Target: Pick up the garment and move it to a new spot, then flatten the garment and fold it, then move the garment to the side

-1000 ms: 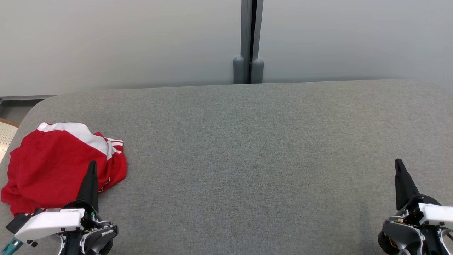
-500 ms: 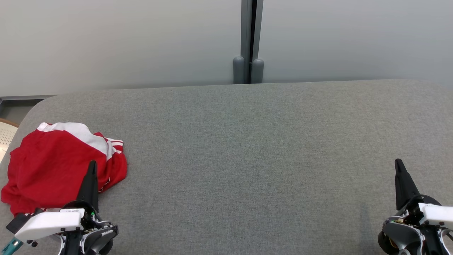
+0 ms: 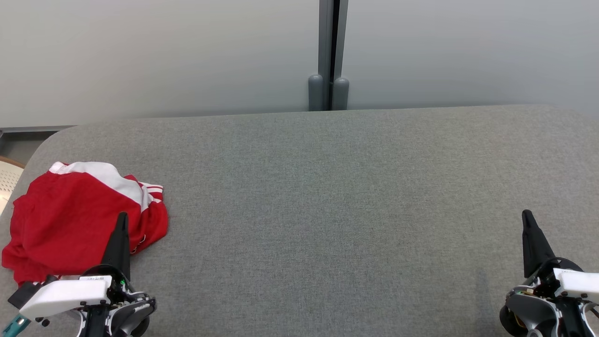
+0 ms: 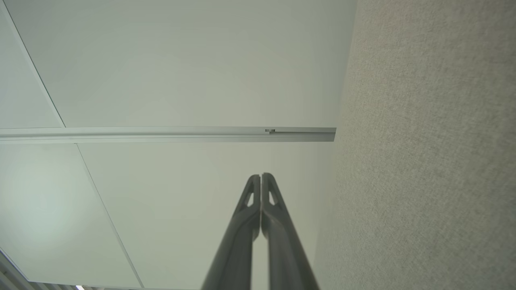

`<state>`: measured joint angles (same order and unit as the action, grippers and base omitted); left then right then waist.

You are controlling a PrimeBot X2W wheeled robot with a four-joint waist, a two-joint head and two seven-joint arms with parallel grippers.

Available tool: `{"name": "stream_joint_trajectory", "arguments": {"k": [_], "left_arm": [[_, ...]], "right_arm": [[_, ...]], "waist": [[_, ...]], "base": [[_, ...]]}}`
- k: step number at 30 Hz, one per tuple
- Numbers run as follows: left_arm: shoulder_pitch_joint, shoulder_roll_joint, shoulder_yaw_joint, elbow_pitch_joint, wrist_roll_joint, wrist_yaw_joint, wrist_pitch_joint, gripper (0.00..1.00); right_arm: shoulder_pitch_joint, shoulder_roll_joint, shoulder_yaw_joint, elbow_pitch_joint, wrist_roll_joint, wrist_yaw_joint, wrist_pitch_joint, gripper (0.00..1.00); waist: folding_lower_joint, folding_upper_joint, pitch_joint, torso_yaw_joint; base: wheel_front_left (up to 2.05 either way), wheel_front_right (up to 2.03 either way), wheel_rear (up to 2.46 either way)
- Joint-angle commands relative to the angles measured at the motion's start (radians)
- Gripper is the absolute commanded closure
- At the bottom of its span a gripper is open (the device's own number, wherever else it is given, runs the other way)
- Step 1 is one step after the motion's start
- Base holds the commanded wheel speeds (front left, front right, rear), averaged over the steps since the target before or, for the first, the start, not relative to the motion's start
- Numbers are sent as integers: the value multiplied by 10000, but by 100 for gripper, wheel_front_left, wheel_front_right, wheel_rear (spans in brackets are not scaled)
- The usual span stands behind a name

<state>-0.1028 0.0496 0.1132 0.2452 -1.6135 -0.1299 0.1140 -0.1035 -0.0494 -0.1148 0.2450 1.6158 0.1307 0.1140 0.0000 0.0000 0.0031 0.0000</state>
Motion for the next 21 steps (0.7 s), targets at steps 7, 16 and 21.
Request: {"name": "stream_joint_trajectory", "arguments": {"k": [7, 16, 21], "left_arm": [[29, -11, -7, 39, 1, 2, -4, 0], [569, -140, -197, 232, 158, 7, -260, 0], [680, -126, -259, 92, 794, 5, -508, 0]], "right_arm": [[23, 8, 2, 39, 5, 2, -1, 0], [414, 98, 327, 327, -171, 0, -254, 0], [414, 74, 525, 272, -731, 0, -508, 0]], "waist": [[0, 0, 0, 0], [0, 0, -3, -7], [0, 0, -15, -11]], "base": [[0, 0, 0], [0, 0, 0], [0, 0, 0]]}}
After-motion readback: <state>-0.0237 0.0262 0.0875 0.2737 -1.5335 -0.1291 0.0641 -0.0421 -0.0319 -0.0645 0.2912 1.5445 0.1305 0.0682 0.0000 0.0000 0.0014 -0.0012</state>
